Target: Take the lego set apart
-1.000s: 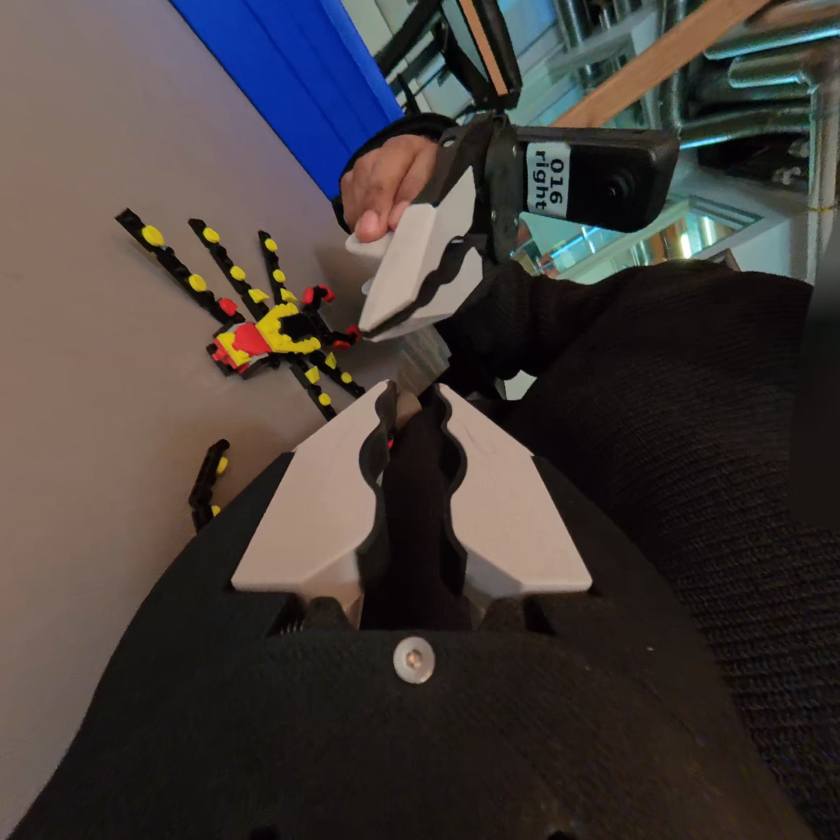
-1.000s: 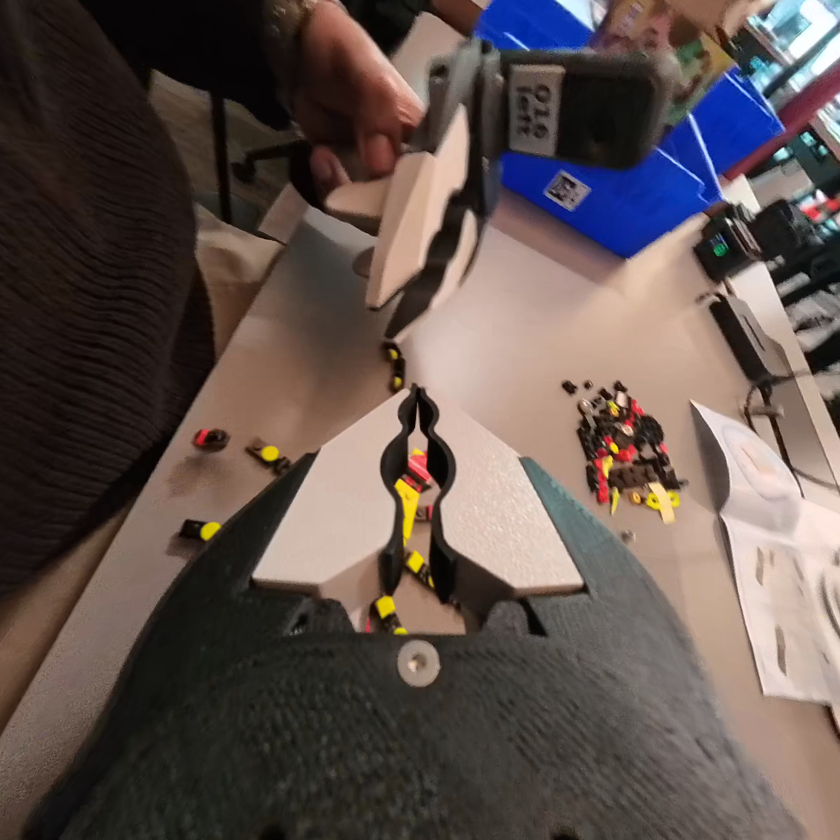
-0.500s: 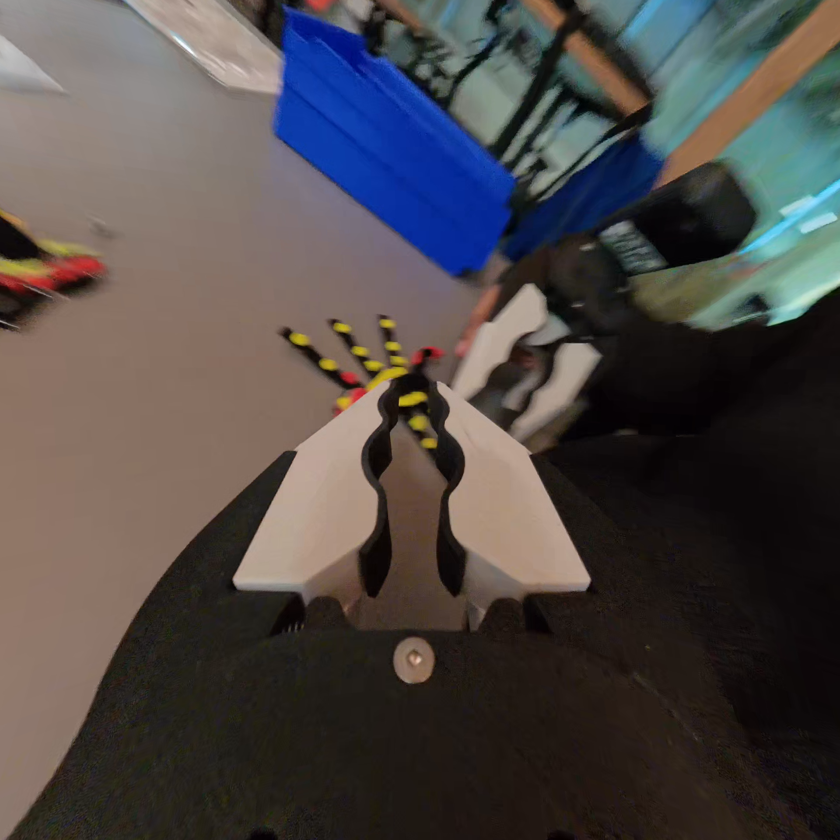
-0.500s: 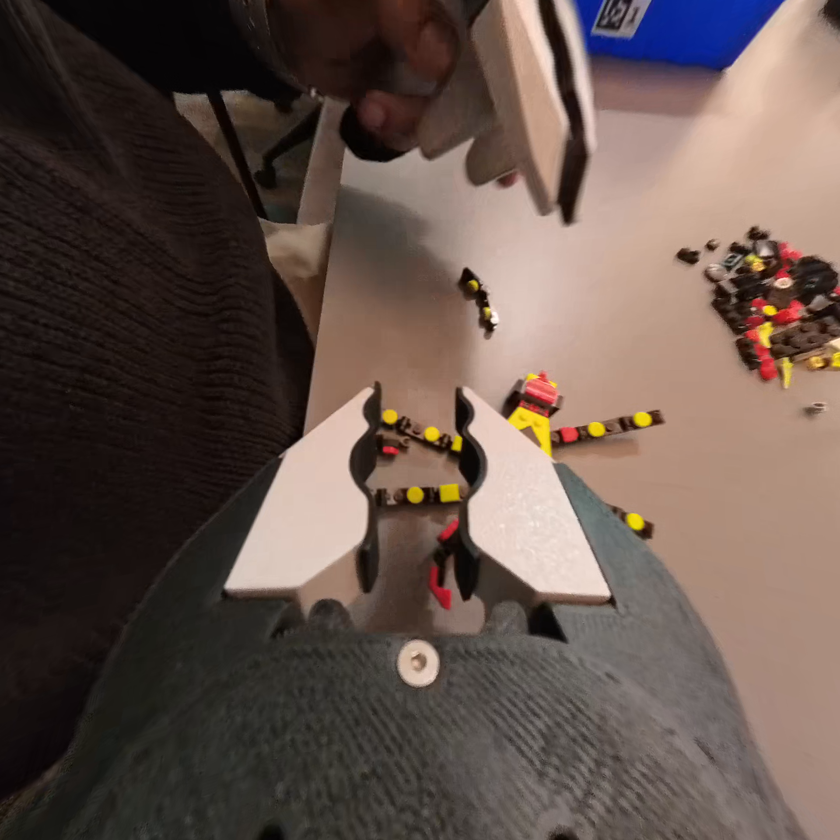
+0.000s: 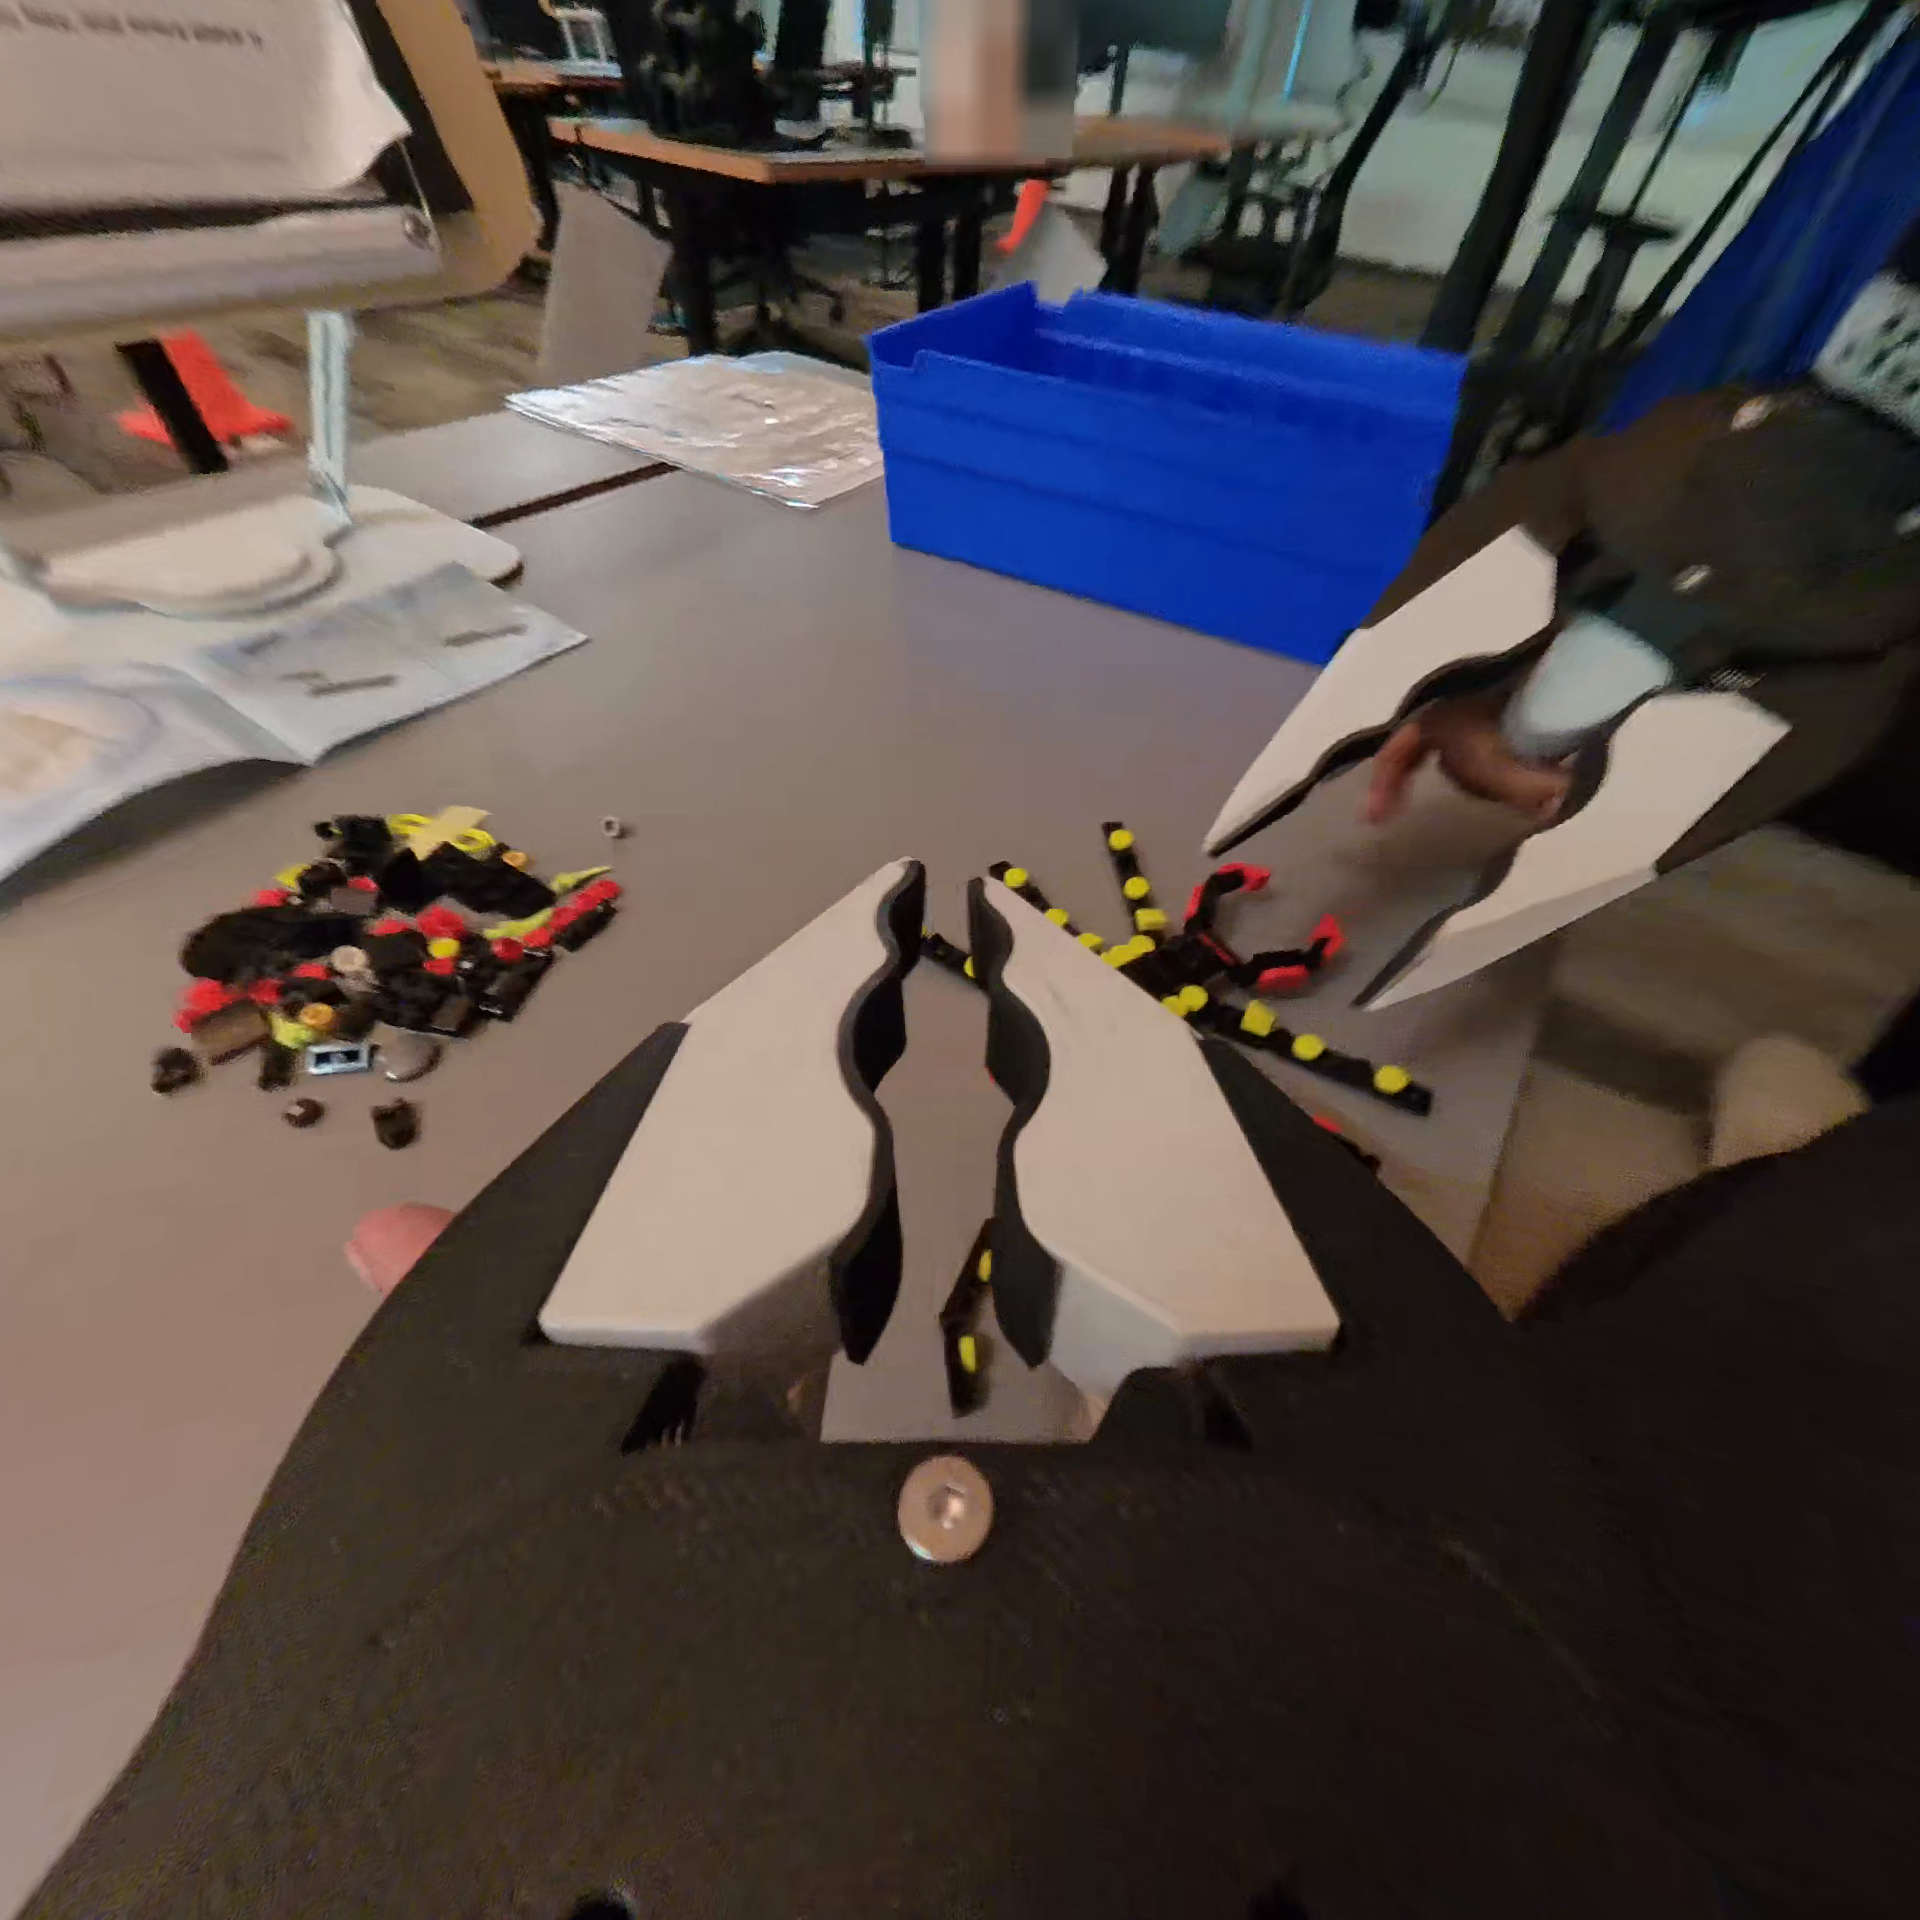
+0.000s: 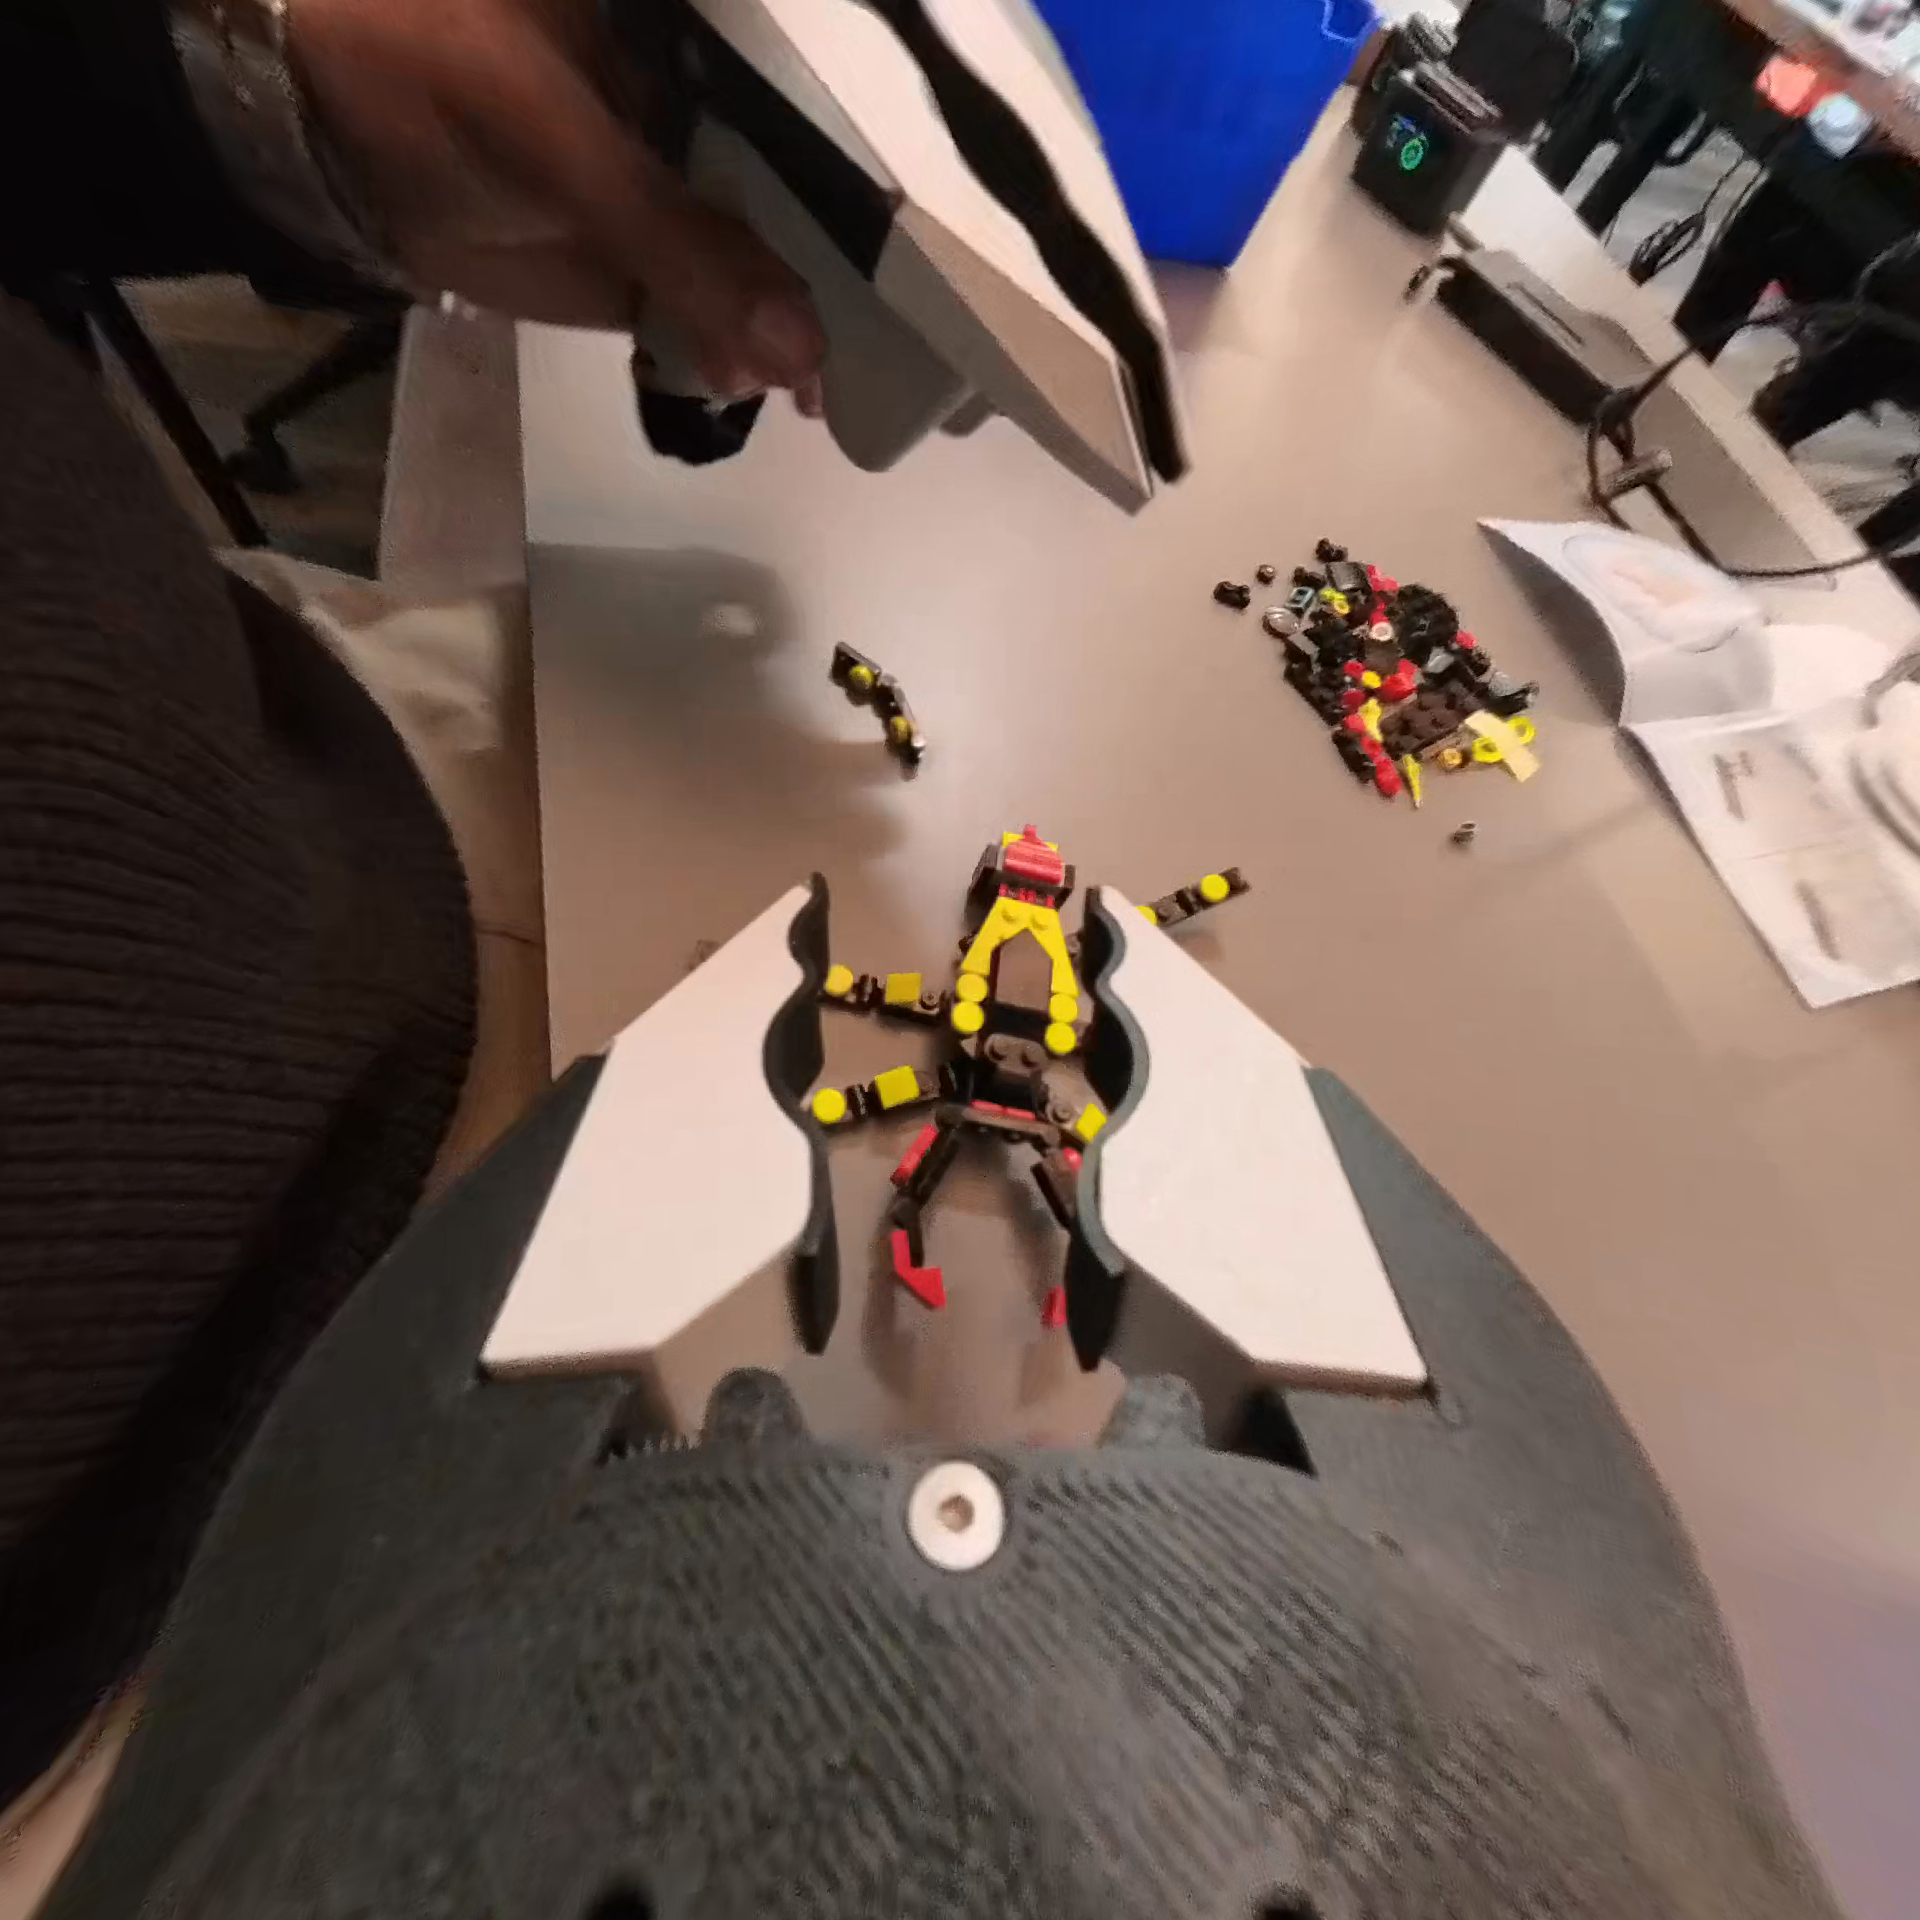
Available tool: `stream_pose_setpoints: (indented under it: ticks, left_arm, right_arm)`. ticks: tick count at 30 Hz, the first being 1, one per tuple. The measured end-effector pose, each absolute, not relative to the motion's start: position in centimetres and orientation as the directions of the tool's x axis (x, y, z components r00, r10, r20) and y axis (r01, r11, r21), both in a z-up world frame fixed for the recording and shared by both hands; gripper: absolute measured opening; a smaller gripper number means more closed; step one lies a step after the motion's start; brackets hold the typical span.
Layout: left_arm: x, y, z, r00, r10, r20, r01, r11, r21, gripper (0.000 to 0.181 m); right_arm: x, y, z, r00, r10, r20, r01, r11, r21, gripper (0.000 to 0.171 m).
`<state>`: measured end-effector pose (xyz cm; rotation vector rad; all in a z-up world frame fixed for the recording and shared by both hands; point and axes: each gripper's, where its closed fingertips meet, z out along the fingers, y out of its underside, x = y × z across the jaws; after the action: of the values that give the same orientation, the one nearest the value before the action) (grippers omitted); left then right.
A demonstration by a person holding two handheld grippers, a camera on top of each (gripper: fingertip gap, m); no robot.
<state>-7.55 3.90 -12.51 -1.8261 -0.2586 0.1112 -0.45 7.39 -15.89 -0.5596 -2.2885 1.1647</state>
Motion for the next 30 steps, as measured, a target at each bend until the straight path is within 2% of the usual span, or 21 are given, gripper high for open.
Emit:
stream_pose_setpoints:
  ticks: [1, 2, 3, 5, 7, 8, 9, 10, 13, 16, 18, 20, 22, 25, 27, 30]
  left_arm:
    - [-7.4, 4.2, -12.7, 0.972, 0.235, 0.030, 0.094, -0.265, -0.960, 0.016]
    - [-7.4, 4.7, -12.9, 0.968, 0.249, 0.027, 0.096, -0.268, -0.959, 0.038]
    - [-7.4, 5.1, -13.2, 0.967, 0.253, 0.033, 0.105, -0.279, -0.955, 0.043]
    - [-7.4, 5.5, -13.2, 0.965, 0.259, 0.041, 0.111, -0.263, -0.958, 0.037]
    - [-7.7, 5.3, -12.9, 0.961, 0.269, 0.060, 0.130, -0.252, -0.959, 0.018]
    - [-7.7, 4.9, -12.6, 0.963, 0.263, 0.053, 0.119, -0.242, -0.963, 0.003]
    - [-7.5, 4.4, -12.2, 0.968, 0.248, 0.028, 0.086, -0.229, -0.970, 0.012]
    - [-6.9, 3.9, -11.4, 0.979, 0.206, -0.008, 0.034, -0.204, -0.978, 0.000]
    - [-6.9, 2.6, -9.3, 0.975, 0.214, -0.059, -0.029, -0.139, -0.990, 0.000]
    - [-6.4, 2.6, -9.6, 0.979, 0.197, -0.052, -0.024, -0.142, -0.990, 0.000]
    - [-6.2, 3.3, -9.4, 0.981, 0.193, 0.020, 0.041, -0.103, -0.994, 0.000]
    - [-6.5, 3.8, -9.4, 0.967, 0.195, 0.165, 0.185, -0.092, -0.978, 0.000]
    - [-8.4, 4.0, -10.5, 0.911, 0.305, 0.276, 0.321, -0.108, -0.941, 0.000]
    - [-11.9, 3.5, -11.9, 0.861, 0.486, 0.149, 0.263, -0.173, -0.949, 0.000]
    - [-12.5, 4.0, -12.1, 0.865, 0.499, 0.055, 0.196, -0.236, -0.952, 0.000]
    - [-13.2, 5.2, -11.2, 0.860, 0.510, -0.015, 0.125, -0.240, -0.963, 0.000]
  right_arm:
    - [-0.2, 7.4, -16.0, -0.788, 0.555, 0.266, 0.118, 0.560, -0.820, 0.046]
    - [-0.2, 7.4, -16.1, -0.790, 0.551, 0.269, 0.118, 0.566, -0.816, 0.045]
    - [-0.3, 7.4, -16.2, -0.789, 0.554, 0.266, 0.127, 0.571, -0.811, 0.045]
    - [-0.5, 7.5, -16.2, -0.787, 0.564, 0.251, 0.151, 0.570, -0.808, 0.046]
    - [-0.5, 7.3, -15.4, -0.786, 0.567, 0.247, 0.134, 0.546, -0.827, 0.048]
    - [-0.4, 7.2, -15.2, -0.784, 0.568, 0.248, 0.126, 0.538, -0.833, 0.050]
    - [-0.2, 7.1, -15.3, -0.788, 0.564, 0.246, 0.128, 0.542, -0.831, 0.052]
    - [0.1, 7.1, -15.6, -0.793, 0.556, 0.248, 0.133, 0.555, -0.821, 0.052]
    - [0.9, 6.8, -17.0, -0.815, 0.515, 0.264, 0.135, 0.612, -0.779, 0.049]
    - [2.3, 6.2, -19.1, -0.872, 0.433, 0.227, 0.151, 0.680, -0.718, 0.037]
    - [3.2, 6.0, -20.8, -0.903, 0.390, 0.183, 0.176, 0.723, -0.668, 0.033]
    - [3.5, 6.1, -21.8, -0.916, 0.371, 0.153, 0.196, 0.745, -0.638, 0.033]
    - [3.5, 5.9, -22.2, -0.920, 0.372, 0.122, 0.213, 0.737, -0.641, 0.037]
    - [3.1, 5.5, -22.3, -0.923, 0.378, 0.069, 0.243, 0.715, -0.656, 0.038]
    - [3.1, 5.1, -22.4, -0.932, 0.362, 0.031, 0.252, 0.706, -0.662, 0.028]
    - [2.9, 5.0, -21.8, -0.933, 0.359, -0.001, 0.266, 0.690, -0.673, 0.027]
